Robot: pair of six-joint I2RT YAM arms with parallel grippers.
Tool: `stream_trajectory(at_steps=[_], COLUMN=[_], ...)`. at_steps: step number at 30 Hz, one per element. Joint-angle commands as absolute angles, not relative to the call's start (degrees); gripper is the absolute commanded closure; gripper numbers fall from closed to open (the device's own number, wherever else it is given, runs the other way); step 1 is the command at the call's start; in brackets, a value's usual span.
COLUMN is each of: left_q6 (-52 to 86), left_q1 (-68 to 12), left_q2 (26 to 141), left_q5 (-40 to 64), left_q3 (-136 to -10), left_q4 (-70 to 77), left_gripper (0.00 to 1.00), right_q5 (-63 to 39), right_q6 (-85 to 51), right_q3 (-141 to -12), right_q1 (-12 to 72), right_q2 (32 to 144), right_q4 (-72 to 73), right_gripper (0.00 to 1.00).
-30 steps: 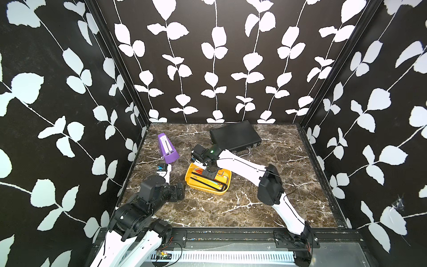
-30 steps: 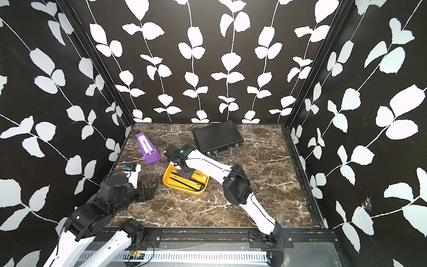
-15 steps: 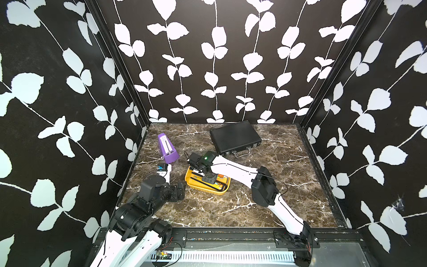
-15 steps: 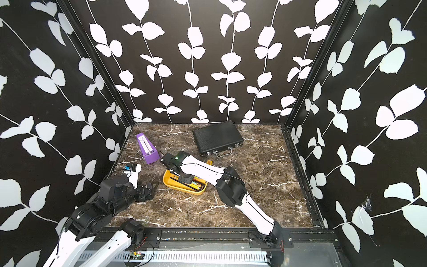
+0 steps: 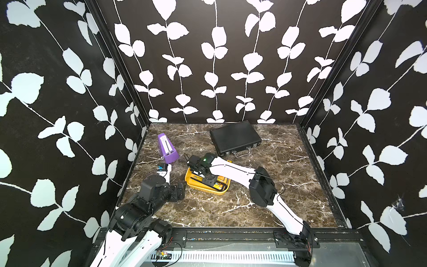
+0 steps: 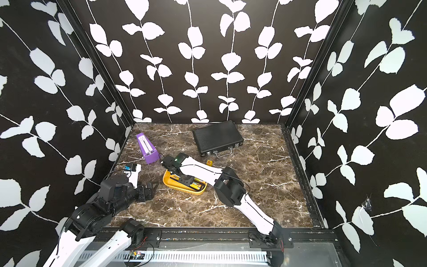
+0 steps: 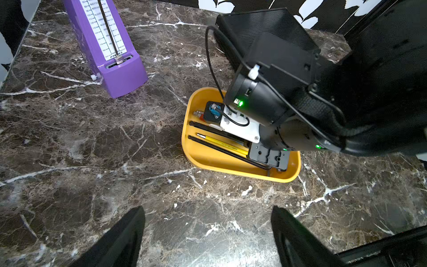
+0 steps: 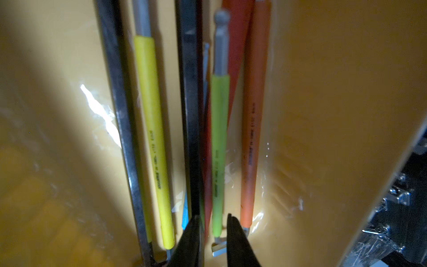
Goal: Put the hex key on the desktop into the storage box
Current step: Place the Allen key in the storage box, then reset both arms
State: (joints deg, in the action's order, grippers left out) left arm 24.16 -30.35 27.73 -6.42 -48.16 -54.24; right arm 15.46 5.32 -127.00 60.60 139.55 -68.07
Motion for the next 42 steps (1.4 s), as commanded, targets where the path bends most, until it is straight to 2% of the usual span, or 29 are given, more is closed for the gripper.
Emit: stream_trajectory(at_steps=[1, 6, 8, 9, 10, 11, 16, 18, 21, 23, 25, 27, 30, 33, 37, 40, 42], left_q6=[24.0, 25.3, 25.9, 26.0, 26.0, 26.0, 24.2, 23.0, 21.7, 22.4, 25.7, 21.6, 8.8, -0.8, -0.9, -3.0, -3.5], left_q1=[-30.6, -30.6, -30.6, -30.6, -30.5, -30.6, -30.5, -30.5, -30.6, -30.5, -30.5, -30.3, -30.1, -28.1, -21.0, -18.0, -15.9], left_q2=[28.2, 28.4, 29.2, 30.0, 31.1, 32.2, 39.8, 42.4, 46.7, 50.0, 53.5, 54.3, 54.2, 56.9, 62.2, 65.1, 67.5], left_q5=[-6.3, -7.4, -8.2, -8.6, -9.1, -9.8, -13.6, -14.1, -16.7, -22.7, -33.9, -39.2, -44.0, -47.5, -42.1, -39.1, -37.7], left_q3=[-48.0, -47.9, -48.6, -49.2, -50.2, -51.1, -56.1, -56.9, -58.0, -59.1, -59.9, -57.8, -48.5, -39.6, -34.7, -30.3, -29.1], left_q4=[-53.4, -52.1, -51.1, -50.5, -50.2, -49.9, -49.0, -47.7, -46.6, -46.7, -47.1, -41.0, -22.9, -7.1, -0.6, 8.6, 13.7], left_gripper=[0.14, 0.13, 0.11, 0.07, 0.01, 0.01, 0.01, 0.01, 0.01, 0.01, 0.01, 0.01, 0.01, 0.01, 0.01, 0.01, 0.01], right_q5=[16.2, 17.4, 17.1, 17.1, 16.6, 15.8, 11.5, 16.6, 31.8, 35.4, 38.3, 40.1, 44.9, 43.6, 35.5, 35.8, 36.1], right_q6=[3.5, -0.1, -2.4, -3.7, -5.3, -6.8, -17.2, -20.5, -25.1, -24.8, -25.7, -26.7, -20.1, -13.6, -10.4, -5.5, -5.6], right_q3=[-126.2, -127.3, -125.9, -124.1, -122.1, -119.8, -100.6, -92.2, -82.2, -73.3, -64.6, -56.4, -43.4, -36.2, -44.1, -42.7, -43.9], right_q1=[60.9, 59.4, 57.8, 56.5, 55.0, 53.4, 41.6, 38.0, 34.9, 31.9, 27.6, 23.4, 20.4, 17.7, 14.1, 13.4, 12.5], right_q2=[137.1, 130.5, 125.7, 122.4, 119.2, 116.1, 96.0, 87.7, 79.3, 74.9, 71.2, 68.8, 68.5, 73.9, 81.6, 84.1, 84.3], right_q4=[-68.9, -67.7, -65.3, -63.1, -60.8, -58.6, -42.6, -37.0, -33.4, -29.0, -24.3, -19.0, -2.1, 11.4, 5.5, 14.5, 11.4], right_gripper=[0.7, 0.61, 0.56, 0.53, 0.26, 0.02, 0.01, 0.01, 0.01, 0.01, 0.01, 0.01, 0.01, 0.01, 0.01, 0.01, 0.01])
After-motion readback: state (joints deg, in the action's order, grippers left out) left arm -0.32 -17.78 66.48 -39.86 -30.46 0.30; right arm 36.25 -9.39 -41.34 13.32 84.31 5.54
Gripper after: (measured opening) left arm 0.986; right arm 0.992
